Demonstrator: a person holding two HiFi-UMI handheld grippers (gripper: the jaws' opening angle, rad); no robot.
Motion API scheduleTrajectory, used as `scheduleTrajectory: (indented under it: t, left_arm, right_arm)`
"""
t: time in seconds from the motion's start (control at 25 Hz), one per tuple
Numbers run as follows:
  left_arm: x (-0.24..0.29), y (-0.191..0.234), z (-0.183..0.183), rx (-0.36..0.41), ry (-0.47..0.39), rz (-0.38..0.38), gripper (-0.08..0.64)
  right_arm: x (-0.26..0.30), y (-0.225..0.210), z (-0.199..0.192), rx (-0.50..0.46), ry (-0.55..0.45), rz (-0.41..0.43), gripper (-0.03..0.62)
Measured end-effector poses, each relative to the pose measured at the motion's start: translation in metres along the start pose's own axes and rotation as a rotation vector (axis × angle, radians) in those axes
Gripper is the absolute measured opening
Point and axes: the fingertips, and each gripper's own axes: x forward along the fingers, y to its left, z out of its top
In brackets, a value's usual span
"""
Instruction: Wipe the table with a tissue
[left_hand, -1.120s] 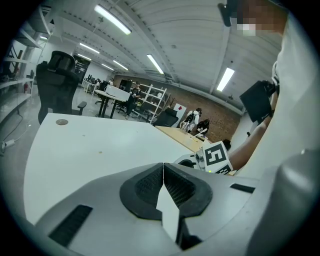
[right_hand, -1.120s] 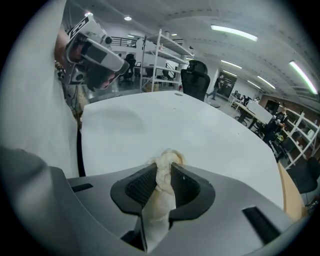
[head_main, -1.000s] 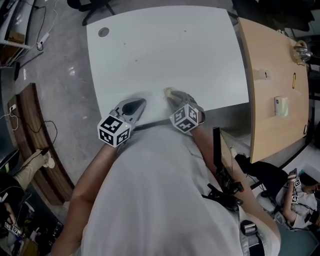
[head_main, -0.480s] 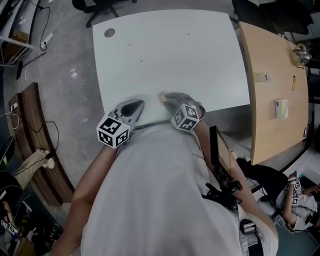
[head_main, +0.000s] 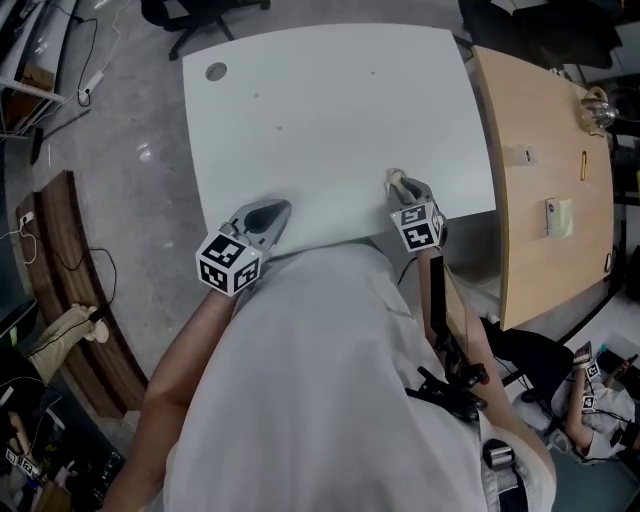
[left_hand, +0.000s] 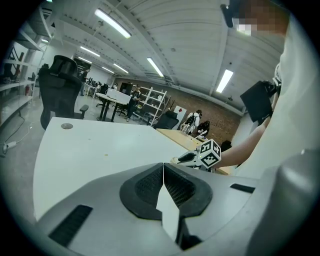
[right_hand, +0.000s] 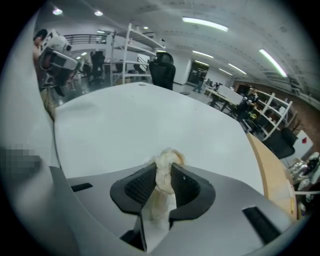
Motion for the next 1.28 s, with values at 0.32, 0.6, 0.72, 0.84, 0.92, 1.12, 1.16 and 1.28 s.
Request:
scheduleTrajectory:
  t: [0.32,0.6,0.72,0.84,0.92,1.12,1.16,1.28]
  left_arm:
    - [0.021,-0.001,0.003,-0.023,0.001,0.014,0.008]
    - [0.042,-0.006,0.02,-0.055,-0.032,0.062,0.008]
    - [0.045,-0.004,0.019,-0.079,-0.032,0.096,0.008]
    - [0.046,-0.005,0.017,-0.102,-0.027,0.131,0.008]
    - [0.045,-0.003,0.016,-0.119,-0.028,0.154,0.008]
    - [0.04,-0.001,0.013,-0.157,-0.024,0.209,0.008]
    - [0.04,-0.002,0.012,-0.163,-0.021,0.219,0.008]
    - [0.042,-0.003,0.009,-0.181,-0.013,0.245,0.008]
  right_arm:
    - [-0.003,-0.044,0.01,0.082,-0.03,-0.032,0.091]
    - [0.017,-0.072,0.025,-0.048,-0.009,0.03,0.091]
    - [0.03,-0.084,0.037,-0.087,-0.017,0.064,0.091]
    - [0.043,-0.094,0.05,-0.108,-0.029,0.1,0.091]
    - [0.055,-0.101,0.059,-0.107,-0.035,0.115,0.091]
    - [0.085,-0.116,0.089,-0.043,-0.06,0.154,0.091]
    - [0.09,-0.121,0.094,-0.034,-0.067,0.16,0.091]
    - [0.108,-0.139,0.111,-0.036,-0.086,0.164,0.091]
